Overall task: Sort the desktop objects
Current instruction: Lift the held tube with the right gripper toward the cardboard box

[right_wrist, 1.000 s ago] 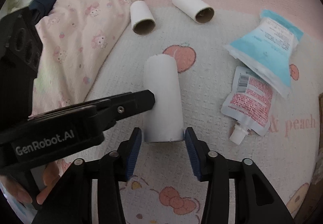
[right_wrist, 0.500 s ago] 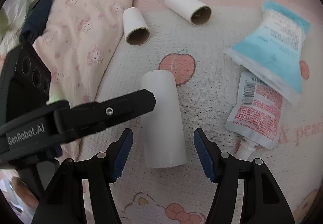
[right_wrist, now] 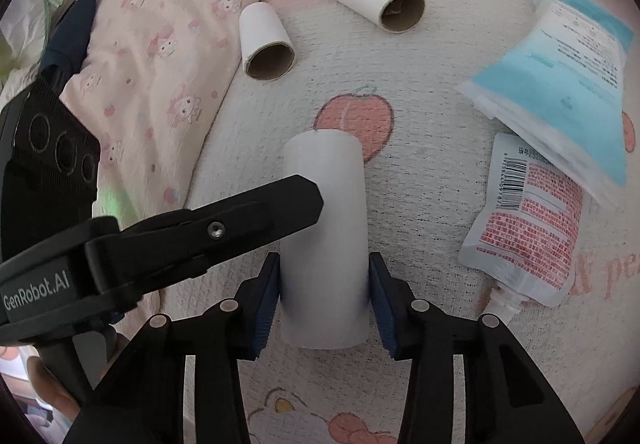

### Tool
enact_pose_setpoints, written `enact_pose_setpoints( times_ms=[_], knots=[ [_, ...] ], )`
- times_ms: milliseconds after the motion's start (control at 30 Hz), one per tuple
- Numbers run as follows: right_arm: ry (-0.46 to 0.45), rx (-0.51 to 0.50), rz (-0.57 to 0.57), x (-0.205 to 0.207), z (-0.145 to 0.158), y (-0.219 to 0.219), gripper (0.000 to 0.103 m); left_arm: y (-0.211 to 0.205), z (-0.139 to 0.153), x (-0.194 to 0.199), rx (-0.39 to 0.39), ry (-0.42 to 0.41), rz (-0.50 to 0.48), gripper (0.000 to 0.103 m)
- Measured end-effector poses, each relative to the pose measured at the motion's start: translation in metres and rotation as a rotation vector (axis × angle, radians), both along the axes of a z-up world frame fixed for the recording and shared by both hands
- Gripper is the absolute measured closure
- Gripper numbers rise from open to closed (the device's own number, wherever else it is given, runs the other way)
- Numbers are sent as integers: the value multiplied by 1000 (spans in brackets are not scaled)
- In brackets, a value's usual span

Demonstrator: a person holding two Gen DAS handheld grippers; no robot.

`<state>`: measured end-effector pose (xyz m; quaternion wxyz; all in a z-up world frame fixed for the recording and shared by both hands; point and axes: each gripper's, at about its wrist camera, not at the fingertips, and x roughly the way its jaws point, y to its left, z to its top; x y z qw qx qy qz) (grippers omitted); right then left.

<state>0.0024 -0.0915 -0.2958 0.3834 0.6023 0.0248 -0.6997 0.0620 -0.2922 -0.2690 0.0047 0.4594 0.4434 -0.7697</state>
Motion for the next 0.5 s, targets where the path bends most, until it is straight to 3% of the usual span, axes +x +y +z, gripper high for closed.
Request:
enact_pose_setpoints(
  times_ms=[233,500],
  knots=[
    [30,-13,6,6,14,5,63,6,20,-1,-72,20,-32,56],
    [128,-74,7,14,56,22,63,13,56,-4,-143,66,-64,56]
  ],
)
